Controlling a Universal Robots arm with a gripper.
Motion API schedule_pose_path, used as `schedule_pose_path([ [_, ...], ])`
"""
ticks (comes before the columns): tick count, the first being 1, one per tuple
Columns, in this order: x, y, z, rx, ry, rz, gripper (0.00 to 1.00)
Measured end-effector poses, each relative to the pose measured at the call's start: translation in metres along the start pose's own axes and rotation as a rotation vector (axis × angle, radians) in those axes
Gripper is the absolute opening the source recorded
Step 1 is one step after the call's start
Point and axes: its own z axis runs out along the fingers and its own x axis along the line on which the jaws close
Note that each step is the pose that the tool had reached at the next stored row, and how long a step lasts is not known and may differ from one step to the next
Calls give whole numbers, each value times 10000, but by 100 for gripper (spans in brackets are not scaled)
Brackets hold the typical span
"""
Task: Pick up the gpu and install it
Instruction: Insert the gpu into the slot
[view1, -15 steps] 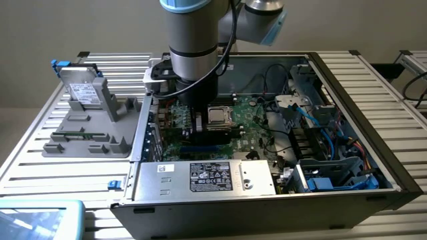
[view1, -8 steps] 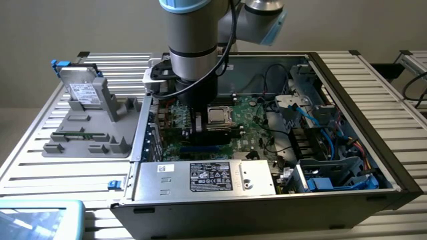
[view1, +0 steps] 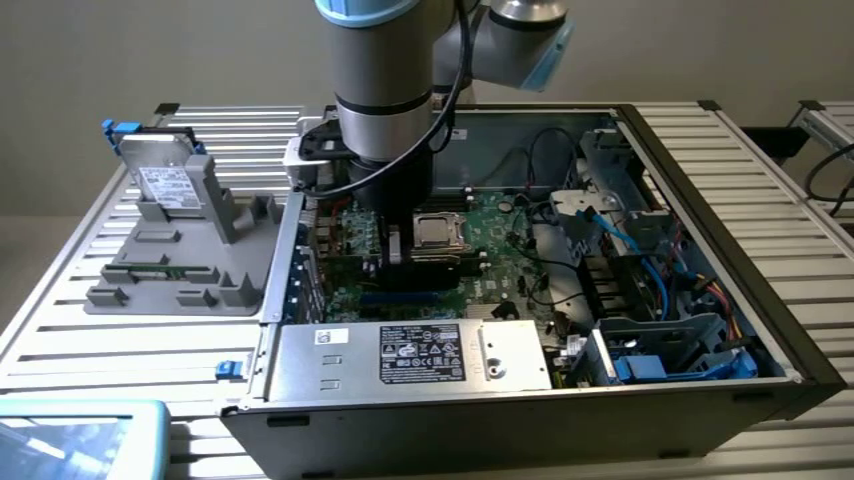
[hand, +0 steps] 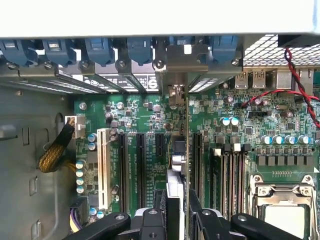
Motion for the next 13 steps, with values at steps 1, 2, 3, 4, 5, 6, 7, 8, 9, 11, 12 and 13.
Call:
schedule_pose_path([
  [1, 0, 0, 1, 0, 1, 5, 28],
  [2, 0, 0, 3, 0, 0, 9, 28],
  [3, 0, 0, 6, 0, 0, 14, 28],
  [4, 0, 1, 6, 0, 0, 18, 28],
  [5, -1, 1, 7, 0, 1, 20, 28],
  [6, -3, 1, 8, 1, -1, 22, 28],
  [7, -4, 1, 8, 1, 0, 23, 28],
  [8, -3, 3, 8, 0, 1, 24, 28],
  [9, -4, 4, 11, 0, 2, 25, 28],
  [11, -5, 4, 14, 1, 1, 24, 28],
  [12, -7, 6, 15, 1, 0, 26, 28],
  [13, -10, 7, 15, 1, 0, 25, 28],
])
